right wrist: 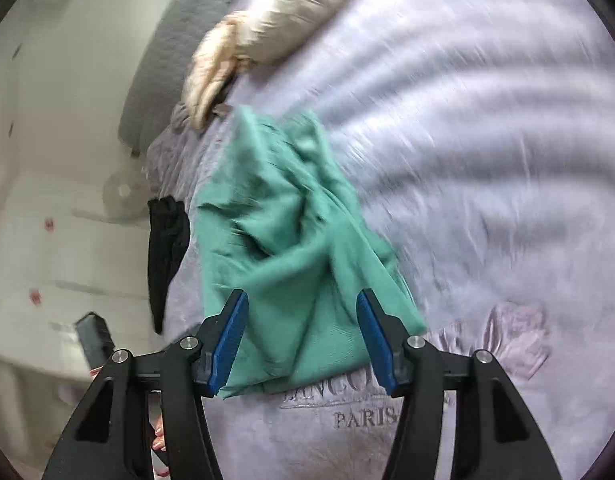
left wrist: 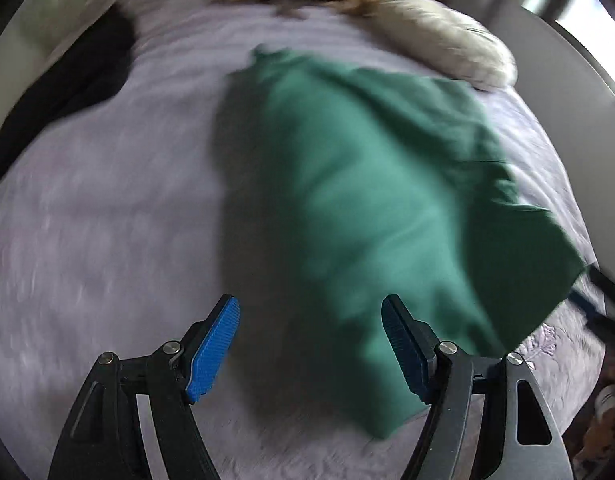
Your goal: Fold large clothes
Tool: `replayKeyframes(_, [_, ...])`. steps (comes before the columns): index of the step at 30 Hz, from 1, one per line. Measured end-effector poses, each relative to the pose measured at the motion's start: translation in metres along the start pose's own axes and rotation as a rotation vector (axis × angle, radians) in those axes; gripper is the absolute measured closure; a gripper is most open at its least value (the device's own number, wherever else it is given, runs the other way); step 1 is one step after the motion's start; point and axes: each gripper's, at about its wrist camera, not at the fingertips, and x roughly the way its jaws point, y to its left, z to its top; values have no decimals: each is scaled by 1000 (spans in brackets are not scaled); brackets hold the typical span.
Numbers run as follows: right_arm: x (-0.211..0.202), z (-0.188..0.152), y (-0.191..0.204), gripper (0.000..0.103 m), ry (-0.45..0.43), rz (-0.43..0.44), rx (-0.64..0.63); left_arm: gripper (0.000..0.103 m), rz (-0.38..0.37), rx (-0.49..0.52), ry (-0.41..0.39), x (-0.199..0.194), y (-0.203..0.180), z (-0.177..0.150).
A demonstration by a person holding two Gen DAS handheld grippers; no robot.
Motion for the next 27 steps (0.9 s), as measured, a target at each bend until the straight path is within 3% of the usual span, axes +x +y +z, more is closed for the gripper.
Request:
replayKeyframes(2, [4,14,26,42,6,-7,-138,28,-21,-40,10,1,9,-8])
replayKeyframes(4, [17,22,45,42,66,-28,-239,28,-38,-61,6,2,14,-12])
replayKeyframes(6, [41,20,53,43,169,-105,-310,28,-40,-62,1,2,13,-14])
replayKeyframes(7, [54,20,52,54,206,-140,-314,28,-40,-62,1,2,15,-14])
replayKeyframes(8, [62,19,47,99,247,-121,-281,28,-42,-60,1,2,16,-15])
replayKeyframes(10, [55,21,45,97,231,-77,-236,28,-54,-44,-6,-5,16,-16])
replayKeyframes(13, [23,14,22,98,179,-117,-174,28,-79,8,-2,-4,15,-18])
replayKeyframes(15, [21,3,1,98,212,-145,-92,16,-101,40,7,3,19,-26])
replayKeyframes(18, [34,-12,-36,98,268,-252,-28,16,-129,42,12,13,24,-36])
replayKeyframes(20, [39,-19,-55,98,264,-239,25,16,-139,45,9,17,24,-38])
replayKeyframes(27, [31,-28,-44,99,229,-297,13,16,-118,79,-18,13,19,-46])
